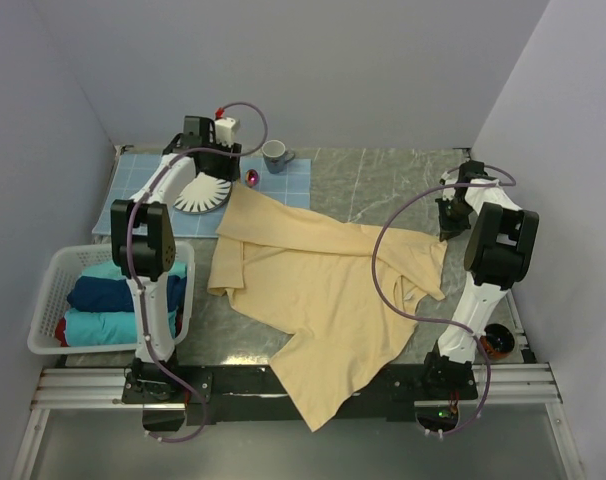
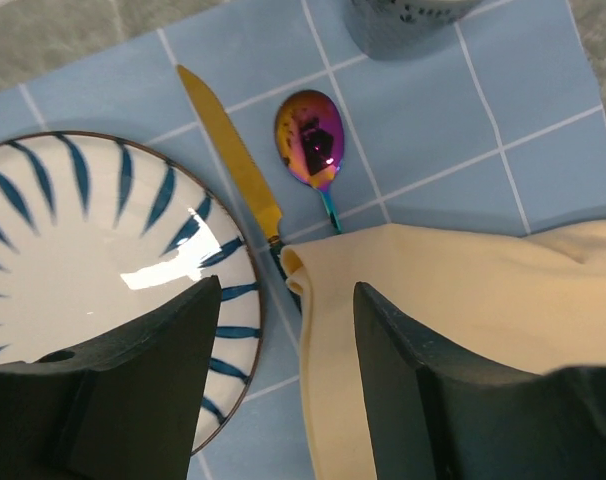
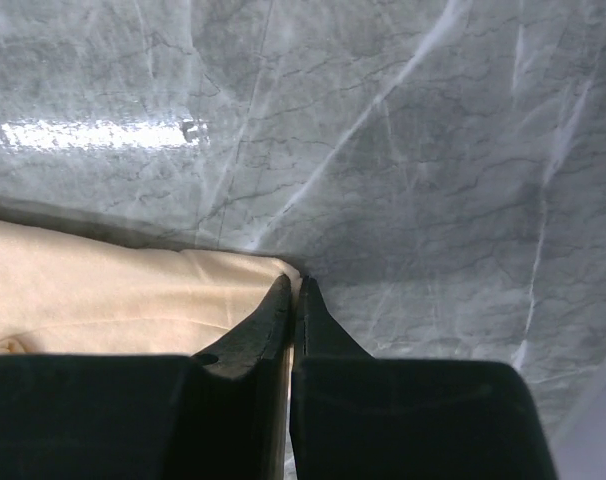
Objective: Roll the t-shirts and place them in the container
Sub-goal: Fold the T-shirt at the center of the board.
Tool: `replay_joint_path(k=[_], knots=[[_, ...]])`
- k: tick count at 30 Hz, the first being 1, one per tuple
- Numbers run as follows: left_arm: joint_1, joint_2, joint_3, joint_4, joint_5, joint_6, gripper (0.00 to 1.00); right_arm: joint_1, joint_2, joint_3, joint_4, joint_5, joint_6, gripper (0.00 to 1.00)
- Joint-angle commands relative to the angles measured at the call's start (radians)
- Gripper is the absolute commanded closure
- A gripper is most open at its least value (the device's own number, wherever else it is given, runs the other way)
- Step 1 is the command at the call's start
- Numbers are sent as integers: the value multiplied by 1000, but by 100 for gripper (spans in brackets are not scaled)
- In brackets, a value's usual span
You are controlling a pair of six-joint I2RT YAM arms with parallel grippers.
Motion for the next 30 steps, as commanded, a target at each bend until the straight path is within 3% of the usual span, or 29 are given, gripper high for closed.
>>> replay_joint_path(k=[1, 17, 29, 30], knots=[[-21, 41, 40, 25, -4, -21, 38, -11, -35, 17, 27, 43, 0, 100], [-24, 150, 96, 56, -31, -24, 41, 1, -33, 16, 10, 35, -8, 100], [-17, 154, 108, 30, 59, -20, 80, 5, -30, 30, 10, 54, -8, 100], [-12, 150, 106, 27, 68, -18, 90, 6, -27, 33, 11, 54, -8, 100]])
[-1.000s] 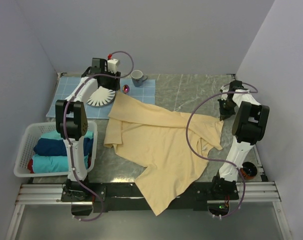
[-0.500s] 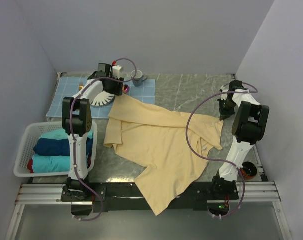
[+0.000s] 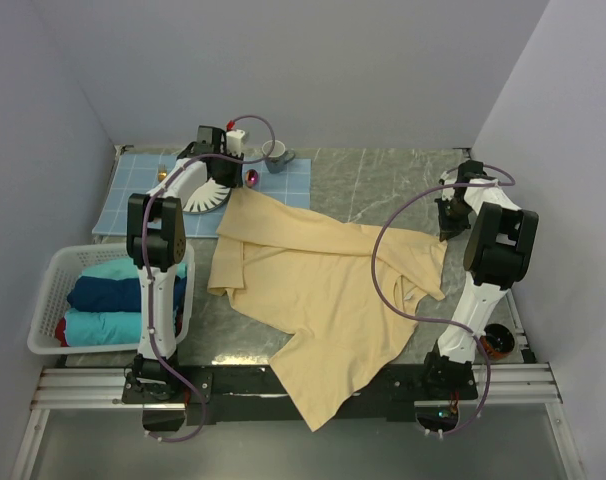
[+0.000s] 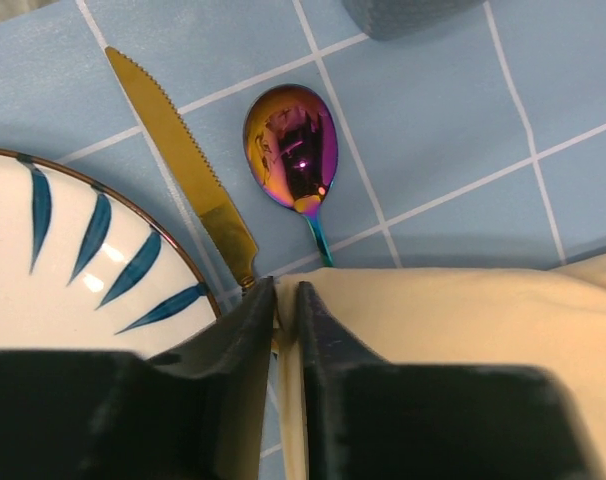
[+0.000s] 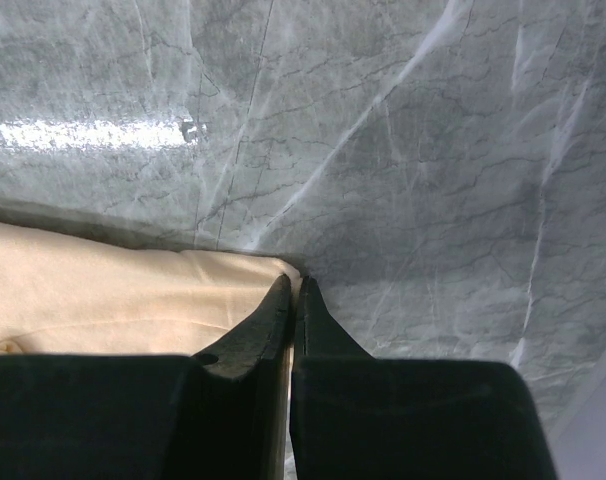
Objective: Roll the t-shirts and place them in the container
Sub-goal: Fold the T-shirt at the center of the board.
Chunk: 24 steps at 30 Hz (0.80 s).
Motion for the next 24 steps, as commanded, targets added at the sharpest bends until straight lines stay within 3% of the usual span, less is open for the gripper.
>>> replay_joint_path(k=[1, 6, 11, 17, 24], knots=[[13, -21, 35, 4, 53, 2, 97, 1, -29, 34, 12, 43, -7, 100], [32, -77, 37, -9, 77, 0, 99, -4, -58, 74, 12, 51, -11, 100], [56, -231, 8, -10, 88, 2, 99, -8, -142, 181, -1, 49, -9, 100], [73, -491, -155, 47, 84, 19, 99, -8, -315, 249, 16, 55, -17, 100], [81, -768, -348, 101, 77, 14, 99, -8, -556, 218, 51, 35, -73, 100]])
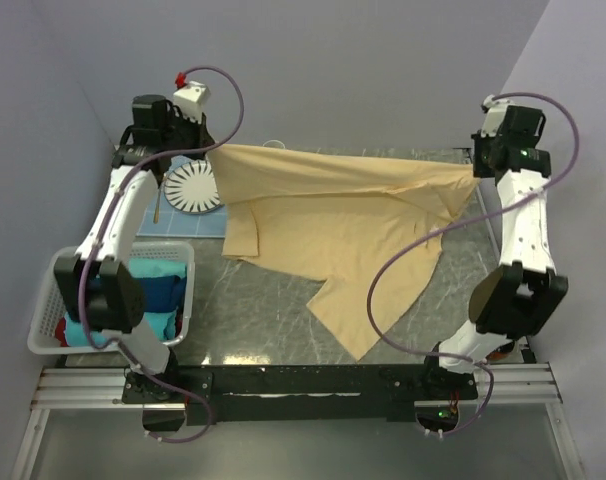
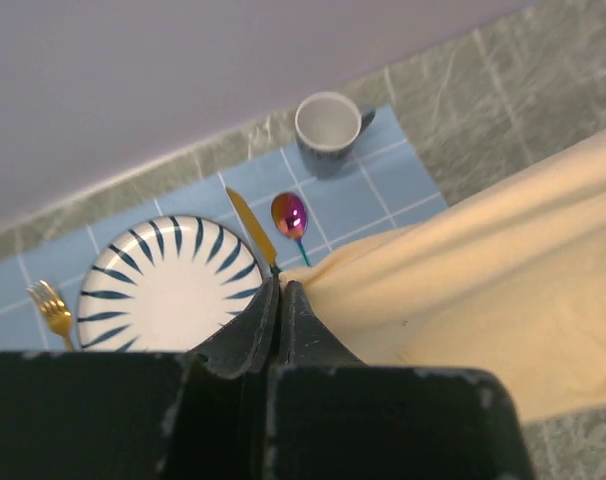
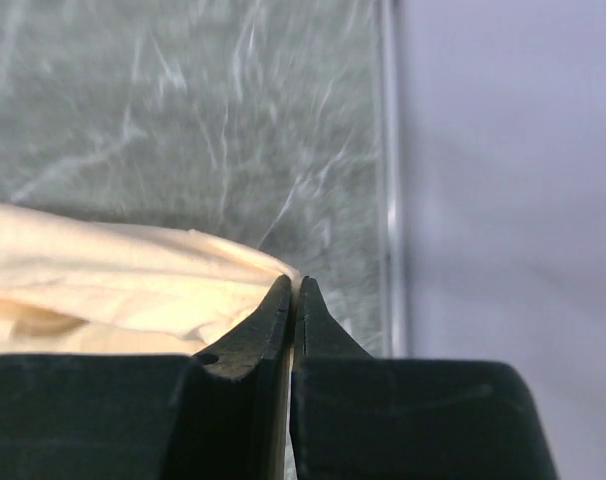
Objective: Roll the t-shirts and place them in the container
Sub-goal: Fold the T-shirt at the center of the board.
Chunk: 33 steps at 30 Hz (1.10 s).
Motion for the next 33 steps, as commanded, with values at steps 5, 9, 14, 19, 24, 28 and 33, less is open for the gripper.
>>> replay_joint_path(k=[5, 9, 14, 19, 24, 28, 33], knots=[[12, -281, -135, 54, -13, 25, 99, -10, -273, -12, 72, 2, -89, 100], [12, -373, -178, 73, -33, 38, 99, -10, -348, -12, 86, 2, -80, 100], [12, -482, -189, 145, -57, 44, 99, -10, -420, 47, 109, 14, -72, 100], [12, -526, -167, 235, -53, 7, 99, -10, -439, 117, 140, 37, -46, 100], [12, -524, -143, 249, -74, 33, 99, -10, -459, 130, 149, 44, -49, 100], [12, -575, -158, 263, -79, 28, 99, -10, -505, 143, 167, 37, -63, 100], [12, -645, -192, 258, -93, 15, 99, -10, -578, 166, 183, 53, -95, 100]])
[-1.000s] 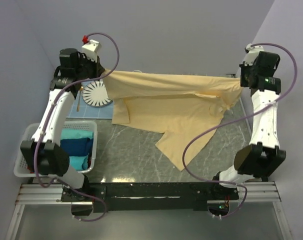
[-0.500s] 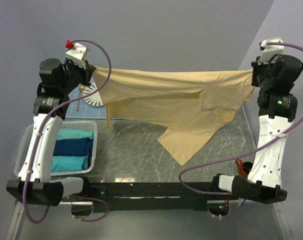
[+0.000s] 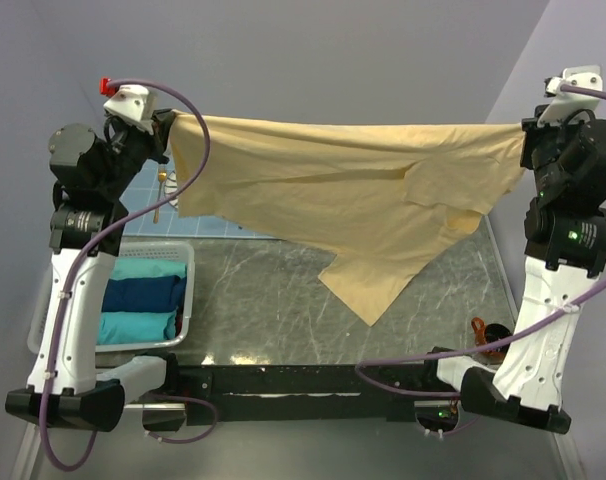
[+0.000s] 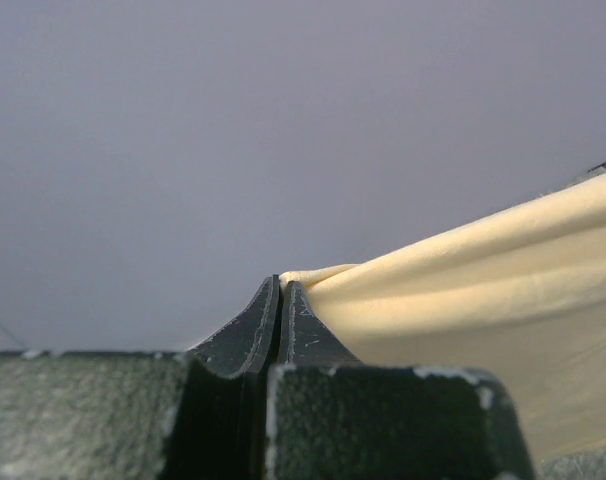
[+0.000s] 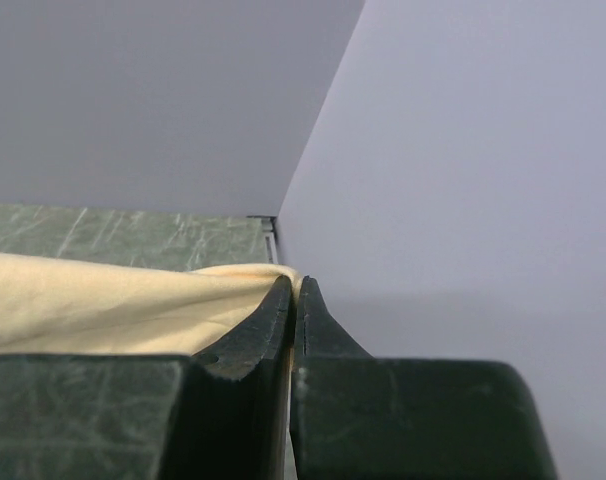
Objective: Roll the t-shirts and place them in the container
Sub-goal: Fold the T-shirt at the center of the board.
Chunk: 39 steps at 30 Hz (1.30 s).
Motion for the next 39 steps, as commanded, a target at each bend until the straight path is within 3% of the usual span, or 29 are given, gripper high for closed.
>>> replay_joint_path(k=[1, 25, 33, 39], knots=[[10, -112, -16, 65, -48, -5, 99, -10, -88, 84, 100, 39, -42, 100], [53, -342, -6, 54, -46, -9, 99, -8, -281, 198, 176, 16, -65, 100], [53, -249, -64, 39, 1, -17, 99, -8, -266, 58, 230, 22, -55, 100], [51, -140, -223, 45, 67, -65, 99, -8, -271, -231, 265, -43, -71, 100]])
